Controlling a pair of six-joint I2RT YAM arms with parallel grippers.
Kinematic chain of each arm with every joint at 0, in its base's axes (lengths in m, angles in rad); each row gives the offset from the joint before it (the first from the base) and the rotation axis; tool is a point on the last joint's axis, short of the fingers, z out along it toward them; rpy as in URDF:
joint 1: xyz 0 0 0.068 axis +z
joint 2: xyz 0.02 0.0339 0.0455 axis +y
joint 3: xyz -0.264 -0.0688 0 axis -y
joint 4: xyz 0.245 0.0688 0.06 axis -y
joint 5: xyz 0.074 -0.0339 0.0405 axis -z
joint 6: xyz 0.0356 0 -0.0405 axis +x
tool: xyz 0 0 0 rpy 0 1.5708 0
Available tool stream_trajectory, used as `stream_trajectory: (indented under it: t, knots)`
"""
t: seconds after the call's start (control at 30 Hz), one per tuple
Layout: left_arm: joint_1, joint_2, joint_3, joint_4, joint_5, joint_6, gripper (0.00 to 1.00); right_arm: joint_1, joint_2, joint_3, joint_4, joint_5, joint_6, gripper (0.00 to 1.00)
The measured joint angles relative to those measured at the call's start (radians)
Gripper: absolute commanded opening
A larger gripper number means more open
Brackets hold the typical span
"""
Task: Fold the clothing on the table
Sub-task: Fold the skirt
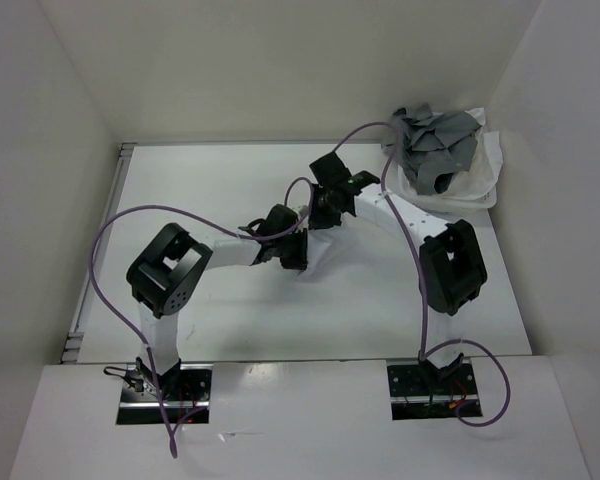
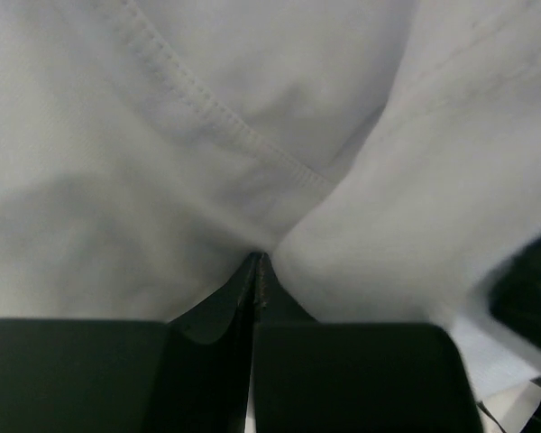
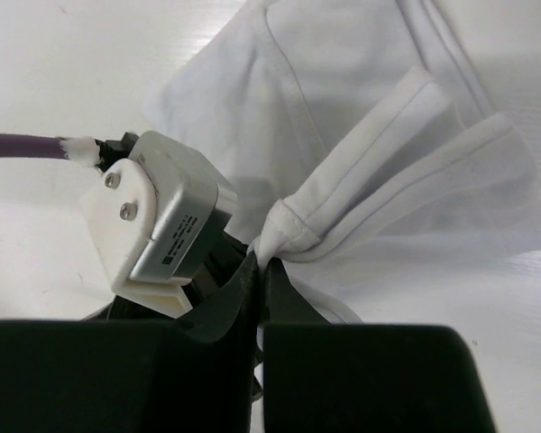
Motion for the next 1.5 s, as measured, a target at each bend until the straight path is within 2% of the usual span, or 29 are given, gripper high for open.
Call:
stream_trajectory:
  t: [0.23,0.6,0.93,0.97,1.03,1.1,1.17,1.2,1.27,1.5]
  knots:
    - [0.027,-0.077,-0.012,-0.098,-0.061,0.014,0.00,0.006,0.014,0.027,0.011,-0.014,-0.018,0.00]
    - [0.068,-0.149,0.061,-0.238,-0.219,0.062,0.00,0.007,0.022,0.035,0.029,-0.010,-0.044,0.00]
    - [0.097,-0.272,0.060,-0.356,-0.405,0.064,0.00,0.008,0.171,0.204,0.030,-0.025,-0.085,0.00]
    - [0.100,-0.286,0.056,-0.359,-0.417,0.064,0.00,0.010,0.192,0.224,0.030,-0.031,-0.092,0.02]
    - [0.108,-0.311,0.041,-0.363,-0.430,0.064,0.00,0.014,0.232,0.262,0.031,-0.042,-0.102,0.16]
    - [0.114,-0.328,0.026,-0.372,-0.436,0.063,0.00,0.020,0.275,0.293,0.046,-0.061,-0.121,0.21]
    - [0.120,-0.340,0.010,-0.380,-0.438,0.063,0.00,0.023,0.309,0.302,0.084,-0.095,-0.145,0.36]
    - [0.122,-0.345,0.005,-0.383,-0.438,0.063,0.00,0.023,0.322,0.300,0.108,-0.129,-0.160,0.39]
    - [0.126,-0.351,-0.004,-0.388,-0.437,0.062,0.00,0.020,0.335,0.296,0.162,-0.203,-0.176,0.52]
    - [0.126,-0.358,-0.021,-0.384,-0.410,0.060,0.00,-0.045,0.313,0.223,0.476,-0.491,-0.167,0.55]
